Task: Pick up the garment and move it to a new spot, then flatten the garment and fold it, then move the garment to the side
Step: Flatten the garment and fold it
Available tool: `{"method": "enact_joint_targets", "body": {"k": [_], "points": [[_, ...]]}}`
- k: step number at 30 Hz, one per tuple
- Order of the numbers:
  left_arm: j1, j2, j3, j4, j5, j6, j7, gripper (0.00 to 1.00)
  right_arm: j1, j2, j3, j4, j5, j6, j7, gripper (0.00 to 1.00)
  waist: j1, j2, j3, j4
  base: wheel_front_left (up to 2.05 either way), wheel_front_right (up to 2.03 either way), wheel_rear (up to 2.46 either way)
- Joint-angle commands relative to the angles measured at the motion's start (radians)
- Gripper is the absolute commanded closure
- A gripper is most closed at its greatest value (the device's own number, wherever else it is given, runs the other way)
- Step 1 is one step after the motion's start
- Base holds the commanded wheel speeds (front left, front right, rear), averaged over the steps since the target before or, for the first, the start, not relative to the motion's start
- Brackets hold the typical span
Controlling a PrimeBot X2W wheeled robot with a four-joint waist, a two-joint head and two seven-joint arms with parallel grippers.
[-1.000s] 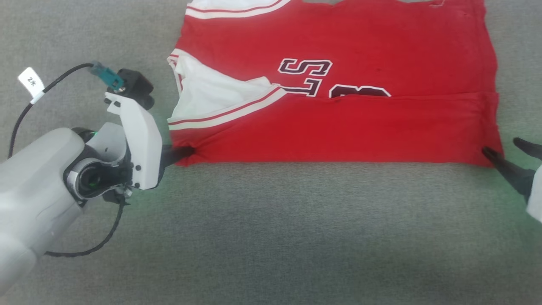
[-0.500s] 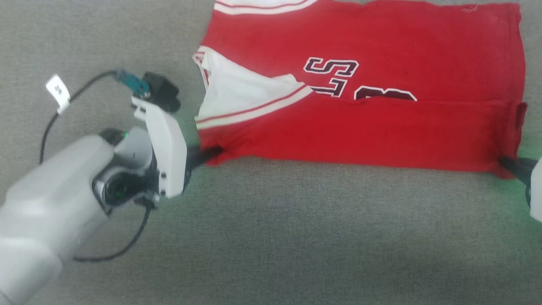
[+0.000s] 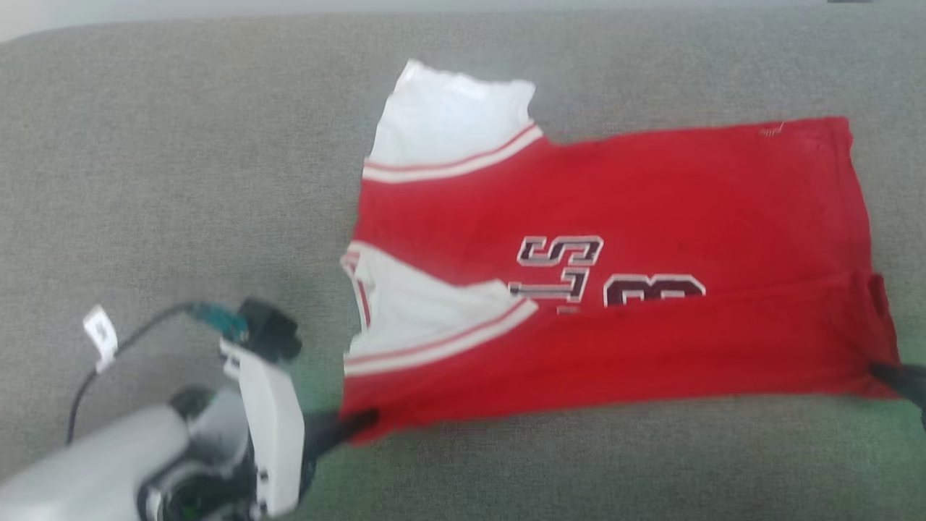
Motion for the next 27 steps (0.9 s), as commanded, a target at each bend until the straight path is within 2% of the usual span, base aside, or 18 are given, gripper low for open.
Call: {"method": "enact_joint_targets", "body": {"k": [1, 4, 5, 6, 7, 9, 12, 17, 22, 27], "points": [[0.037, 0.016, -0.004, -0.035, 0.007, 0.022, -0.025, 1.00, 0.029, -0.009, -0.008, -0.009, 0.010, 0.000, 0.000, 1.00, 0.0000, 0.0000, -0.004, -0.001, 0.00, 0.00, 0.00], [0.078, 0.031, -0.001, -0.082, -0.001, 0.052, -0.066, 1.00, 0.057, -0.016, -0.024, -0.017, 0.023, 0.000, -0.018, 1.00, 0.0000, 0.0000, -0.008, -0.002, 0.00, 0.00, 0.00], [0.086, 0.035, 0.005, -0.092, -0.003, 0.062, -0.082, 1.00, 0.064, -0.017, -0.030, -0.021, 0.023, 0.000, -0.029, 0.86, 0.0000, 0.0000, -0.009, -0.002, 0.00, 0.00, 0.00], [0.086, 0.035, 0.005, -0.092, -0.003, 0.062, -0.082, 1.00, 0.064, -0.017, -0.030, -0.021, 0.023, 0.000, -0.029, 0.86, 0.0000, 0.0000, -0.009, -0.002, 0.00, 0.00, 0.00], [0.101, 0.040, 0.015, -0.101, -0.007, 0.074, -0.110, 0.66, 0.075, -0.015, -0.043, -0.021, 0.008, 0.000, -0.056, 0.03, 0.0000, 0.0000, -0.011, -0.004, 0.00, 0.00, 0.00], [0.107, 0.049, 0.033, -0.106, -0.004, 0.085, -0.146, 0.00, 0.084, -0.007, -0.064, -0.026, -0.003, 0.000, -0.091, 0.00, 0.0000, 0.0000, -0.014, -0.006, 0.00, 0.00, 0.00], [0.121, 0.060, 0.049, -0.114, -0.015, 0.090, -0.177, 0.00, 0.090, 0.001, -0.089, -0.036, -0.021, 0.000, -0.136, 0.00, 0.0000, 0.0000, -0.017, -0.011, 0.00, 0.00, 0.00], [0.115, 0.100, 0.136, -0.098, -0.016, 0.126, -0.314, 0.00, 0.062, 0.049, -0.143, -0.095, -0.093, 0.000, -0.305, 0.00, 0.0000, 0.0000, -0.015, -0.035, 0.00, 0.00, 0.00], [0.058, 0.081, 0.217, -0.006, 0.022, 0.137, -0.445, 0.00, -0.009, 0.143, -0.133, -0.126, -0.186, 0.000, -0.496, 0.00, 0.0000, 0.0000, 0.001, -0.068, 0.00, 0.00, 0.00], [-0.071, 0.023, 0.260, 0.145, 0.093, 0.119, -0.494, 0.00, -0.090, 0.251, -0.098, -0.114, -0.248, 0.000, -0.649, 0.00, 0.0000, 0.0000, 0.027, -0.125, 0.00, 0.00, 0.00]]}}
